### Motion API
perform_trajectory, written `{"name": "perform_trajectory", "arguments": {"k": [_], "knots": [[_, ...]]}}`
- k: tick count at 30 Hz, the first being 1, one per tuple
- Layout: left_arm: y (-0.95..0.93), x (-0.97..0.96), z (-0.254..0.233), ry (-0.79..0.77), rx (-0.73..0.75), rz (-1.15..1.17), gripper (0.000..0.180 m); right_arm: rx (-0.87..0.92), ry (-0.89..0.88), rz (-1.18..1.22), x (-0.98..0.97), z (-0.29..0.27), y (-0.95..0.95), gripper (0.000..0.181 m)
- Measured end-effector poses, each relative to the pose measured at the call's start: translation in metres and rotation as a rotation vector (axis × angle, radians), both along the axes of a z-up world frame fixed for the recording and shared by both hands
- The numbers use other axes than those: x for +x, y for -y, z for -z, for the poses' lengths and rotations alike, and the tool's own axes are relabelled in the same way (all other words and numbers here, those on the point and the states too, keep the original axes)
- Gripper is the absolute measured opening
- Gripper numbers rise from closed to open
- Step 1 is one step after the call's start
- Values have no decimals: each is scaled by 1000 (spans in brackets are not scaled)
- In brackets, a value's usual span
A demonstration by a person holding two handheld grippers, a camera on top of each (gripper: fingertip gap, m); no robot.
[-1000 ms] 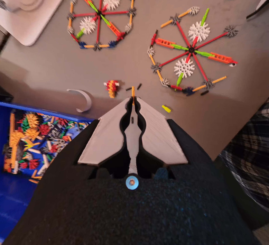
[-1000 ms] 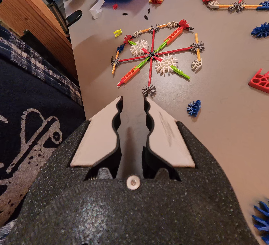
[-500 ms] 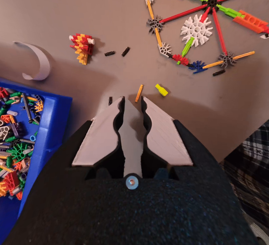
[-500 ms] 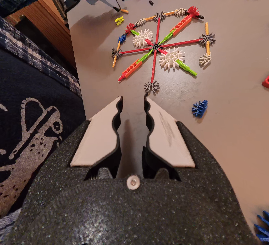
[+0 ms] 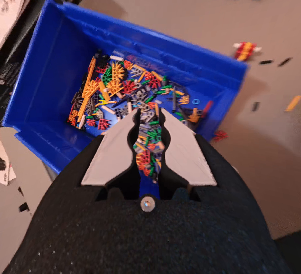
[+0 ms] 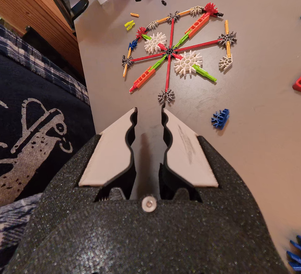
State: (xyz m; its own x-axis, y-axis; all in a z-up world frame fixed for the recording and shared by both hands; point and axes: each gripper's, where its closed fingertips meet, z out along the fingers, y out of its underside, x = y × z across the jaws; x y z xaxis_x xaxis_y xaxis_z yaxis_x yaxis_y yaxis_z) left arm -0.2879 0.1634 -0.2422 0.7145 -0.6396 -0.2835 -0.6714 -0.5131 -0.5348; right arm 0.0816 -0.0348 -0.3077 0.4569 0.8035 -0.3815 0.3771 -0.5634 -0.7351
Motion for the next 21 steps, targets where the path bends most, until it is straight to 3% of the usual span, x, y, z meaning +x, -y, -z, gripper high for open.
{"name": "perform_trajectory", "arguments": {"k": [11,21], "knots": [[-38,-46,70,-239,-281,5,22,34,10,63,4,0,-8,28],[-36,-53,80,-316,-335,21,8,47,19,94,4,1,-13,28]]}}
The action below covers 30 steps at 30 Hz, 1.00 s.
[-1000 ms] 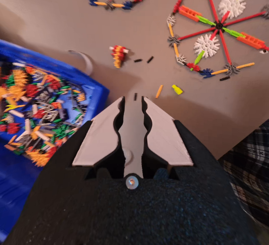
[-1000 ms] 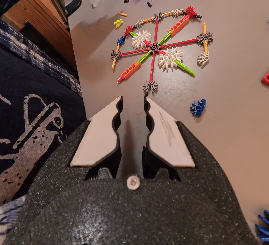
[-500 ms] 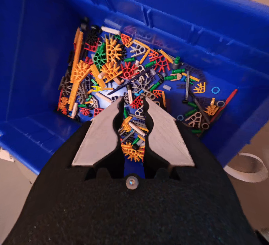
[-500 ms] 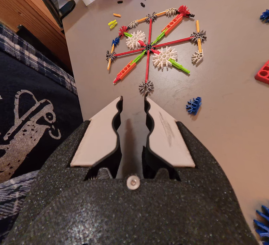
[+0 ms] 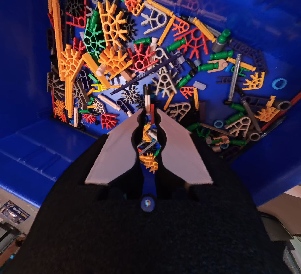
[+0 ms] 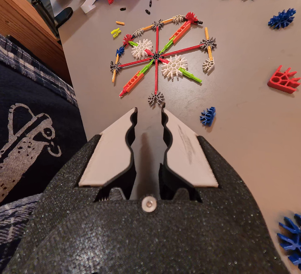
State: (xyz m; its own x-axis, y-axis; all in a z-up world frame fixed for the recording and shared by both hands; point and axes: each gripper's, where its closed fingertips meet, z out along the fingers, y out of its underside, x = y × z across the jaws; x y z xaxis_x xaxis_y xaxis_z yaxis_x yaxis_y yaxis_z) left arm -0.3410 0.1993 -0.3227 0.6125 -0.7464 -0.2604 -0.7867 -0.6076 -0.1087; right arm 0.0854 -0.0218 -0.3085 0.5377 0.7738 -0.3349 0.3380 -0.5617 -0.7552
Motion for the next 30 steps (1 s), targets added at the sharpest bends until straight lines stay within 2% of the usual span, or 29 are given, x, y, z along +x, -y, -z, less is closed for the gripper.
{"name": "perform_trajectory", "arguments": {"k": [5,9,13,14,18,23,27,30], "knots": [[3,11,-21,93,70,-17,8,5,4,-2,-2,1,-1,28],[8,33,-48,334,99,-67,8,10,4,-10,-3,1,-1,28],[20,53,-62,490,69,-80,7,14,-1,-22,-5,0,0,28],[23,55,-63,495,62,-83,7,15,-2,-26,-6,0,0,28],[36,40,-37,303,-5,-70,8,22,-9,-38,-8,-1,1,28],[35,37,-7,272,-74,-83,8,24,-21,-52,-9,-2,3,28],[30,31,-10,226,-40,-89,16,27,-22,-58,-10,-3,4,28],[37,31,-9,187,-41,-68,10,29,-30,-55,-10,-4,3,28]]}}
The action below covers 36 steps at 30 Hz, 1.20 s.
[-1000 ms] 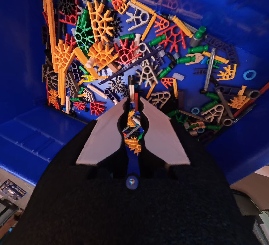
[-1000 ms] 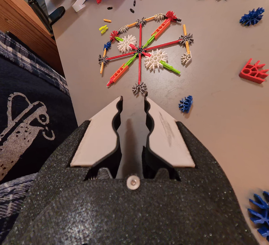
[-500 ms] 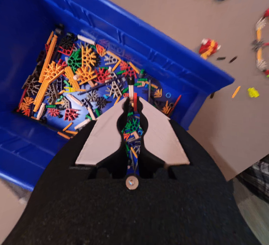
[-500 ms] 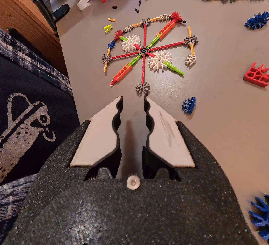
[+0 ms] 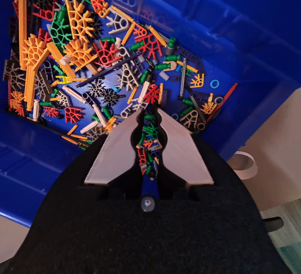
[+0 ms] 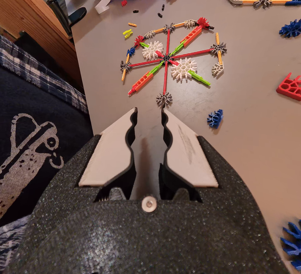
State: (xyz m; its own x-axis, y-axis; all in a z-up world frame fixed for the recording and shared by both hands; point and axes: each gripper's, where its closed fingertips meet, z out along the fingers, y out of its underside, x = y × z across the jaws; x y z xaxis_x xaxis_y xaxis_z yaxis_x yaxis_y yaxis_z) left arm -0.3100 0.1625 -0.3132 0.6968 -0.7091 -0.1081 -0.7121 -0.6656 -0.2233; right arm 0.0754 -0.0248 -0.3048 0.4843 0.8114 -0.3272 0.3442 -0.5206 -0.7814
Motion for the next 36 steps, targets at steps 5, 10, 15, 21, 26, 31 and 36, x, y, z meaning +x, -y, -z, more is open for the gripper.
{"name": "perform_trajectory", "arguments": {"k": [5,10,15,21,26,31,36], "knots": [[-3,2,-2,-11,36,16,12,-3,-8,-2,-1,-1,0,28],[-11,13,-8,-50,105,145,16,-11,-7,-6,-1,0,0,28],[-11,15,0,-45,82,191,13,-15,-7,-5,-1,0,1,28],[-11,5,7,-52,17,156,5,-22,-10,0,0,0,1,28],[-13,5,7,-50,32,166,2,-29,-13,3,1,0,1,28],[-14,1,-1,-32,53,130,2,-38,-17,4,2,-1,2,28],[-6,15,-28,109,92,88,2,-42,-18,2,3,-1,3,28]]}}
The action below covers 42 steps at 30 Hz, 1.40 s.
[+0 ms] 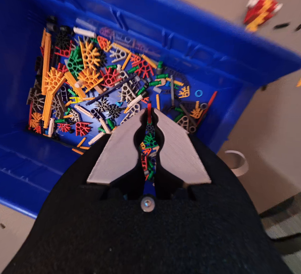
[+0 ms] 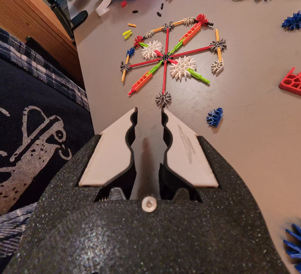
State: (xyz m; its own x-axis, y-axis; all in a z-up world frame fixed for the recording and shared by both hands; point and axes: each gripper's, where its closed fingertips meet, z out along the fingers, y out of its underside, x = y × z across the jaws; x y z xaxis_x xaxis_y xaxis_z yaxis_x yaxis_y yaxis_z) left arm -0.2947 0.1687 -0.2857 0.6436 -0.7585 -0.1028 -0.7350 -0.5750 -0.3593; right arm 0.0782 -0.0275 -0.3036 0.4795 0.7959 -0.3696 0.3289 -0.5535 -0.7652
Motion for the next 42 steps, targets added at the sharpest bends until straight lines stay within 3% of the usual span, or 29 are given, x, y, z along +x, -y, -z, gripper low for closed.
{"name": "perform_trajectory", "arguments": {"k": [4,7,15,22,31,34,38,42], "knots": [[30,35,-44,153,27,31,2,-1,-3,-3,1,-1,1,28],[76,73,-60,229,-33,117,2,-5,-7,-8,1,-1,2,28],[169,159,18,348,-291,198,2,-17,-9,-38,1,-1,6,27],[147,192,10,481,-202,111,2,-13,-8,-46,1,-1,8,27],[110,201,23,336,-112,111,2,4,-9,-42,2,-3,8,27],[110,202,30,318,-166,112,2,5,-9,-41,3,-3,8,27],[102,188,37,233,-114,84,24,9,-10,-40,3,-3,8,27],[100,179,30,249,-50,39,28,7,-4,-42,2,-3,8,28]]}}
